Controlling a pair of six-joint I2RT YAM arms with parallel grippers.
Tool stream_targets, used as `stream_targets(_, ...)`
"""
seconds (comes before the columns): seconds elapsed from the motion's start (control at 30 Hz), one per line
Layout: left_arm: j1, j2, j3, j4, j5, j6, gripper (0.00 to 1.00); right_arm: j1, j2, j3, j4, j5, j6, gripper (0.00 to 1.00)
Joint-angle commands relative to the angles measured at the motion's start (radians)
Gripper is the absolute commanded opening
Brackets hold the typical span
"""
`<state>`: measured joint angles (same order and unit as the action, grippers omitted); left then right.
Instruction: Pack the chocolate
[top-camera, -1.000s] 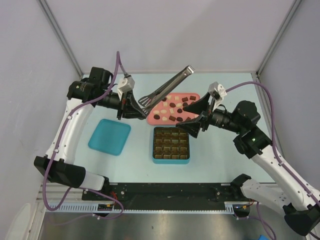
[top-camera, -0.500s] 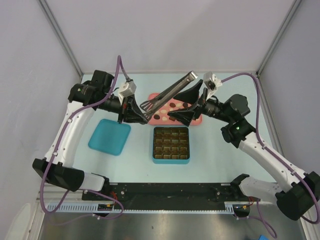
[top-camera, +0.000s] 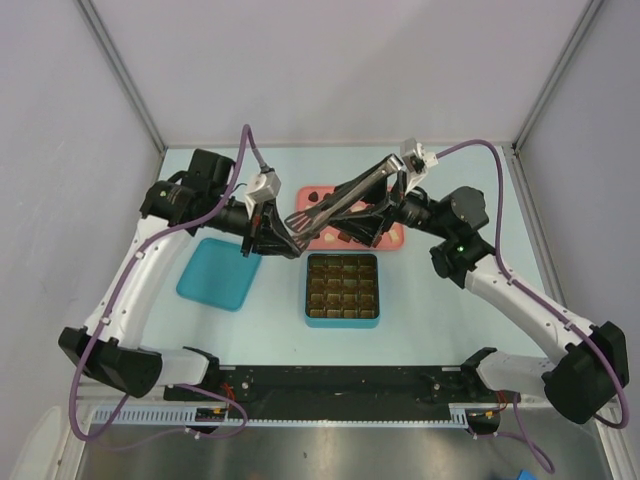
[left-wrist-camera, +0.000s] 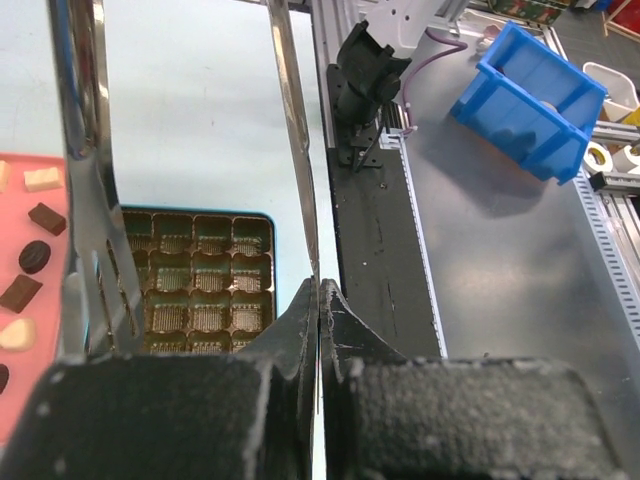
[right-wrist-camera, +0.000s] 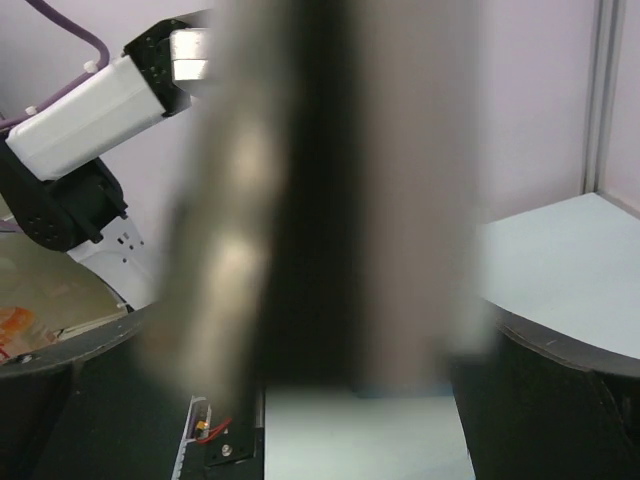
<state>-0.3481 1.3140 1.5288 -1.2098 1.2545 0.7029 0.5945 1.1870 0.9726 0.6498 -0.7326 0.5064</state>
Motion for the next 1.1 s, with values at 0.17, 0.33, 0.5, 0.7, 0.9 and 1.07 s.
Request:
stream_targets(0.17, -0.02, -0.053, -0.039, 0.121, -0.029, -0.06, 0.0, 0.057, 0.023, 0.012, 0.062, -0.004, 0.023, 0.91)
stream_targets(0.33, -0.026, -0.067, -0.053, 0.127, -0.049, -0.06, 0.01, 0.06, 0.026, 0.014, 0.07, 0.01, 0.03, 0.74)
stream_targets(0.5, -0.029, -0.075, -0.056, 0.127, -0.052, -0.062, 0.01, 0.06, 0.031, 0.012, 0.077, 0.018, 0.038, 0.59)
stream_targets(0.7, -0.029, -0.088, -0.064, 0.121, -0.053, -0.056, 0.01, 0.025, 0.0, 0.012, 0.053, 0.015, 0.038, 0.49)
stream_targets(0.9, -0.031, -0.091, -0.059, 0.105, -0.056, -0.042, 0.01, -0.025, -0.052, 0.012, 0.057, -0.004, 0.046, 0.51)
stream_targets(1.07, -0.031, -0.093, -0.059, 0.104, -0.055, -0.037, 0.01, -0.039, -0.056, 0.012, 0.07, -0.022, 0.063, 0.55)
